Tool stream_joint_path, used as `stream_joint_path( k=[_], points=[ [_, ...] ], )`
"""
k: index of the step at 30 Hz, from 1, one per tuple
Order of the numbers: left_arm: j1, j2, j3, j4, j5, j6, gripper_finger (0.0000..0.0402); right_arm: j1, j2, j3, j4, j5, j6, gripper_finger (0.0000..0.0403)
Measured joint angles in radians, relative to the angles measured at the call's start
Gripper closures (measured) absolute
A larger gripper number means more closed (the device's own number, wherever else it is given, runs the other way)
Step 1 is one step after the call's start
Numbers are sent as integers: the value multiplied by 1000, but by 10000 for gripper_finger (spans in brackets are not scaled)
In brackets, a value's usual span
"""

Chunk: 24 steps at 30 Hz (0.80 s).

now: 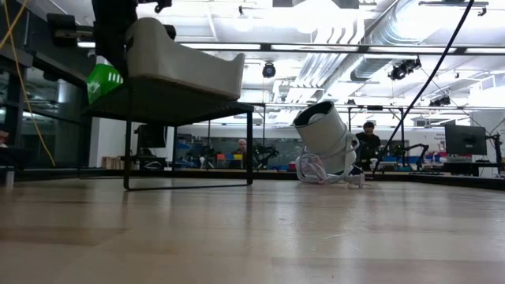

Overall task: Pick & Place Office Desk Supplies
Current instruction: Put the white bin on the shelf

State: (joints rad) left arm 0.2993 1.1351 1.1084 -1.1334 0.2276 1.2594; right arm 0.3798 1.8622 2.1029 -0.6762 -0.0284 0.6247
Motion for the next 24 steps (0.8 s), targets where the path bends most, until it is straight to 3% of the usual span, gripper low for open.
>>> stream_joint_path(
  k=[24],
  points=[
    [0,-10,0,0,-60,-32,379,0,0,0,0,0,0,239]
  ],
)
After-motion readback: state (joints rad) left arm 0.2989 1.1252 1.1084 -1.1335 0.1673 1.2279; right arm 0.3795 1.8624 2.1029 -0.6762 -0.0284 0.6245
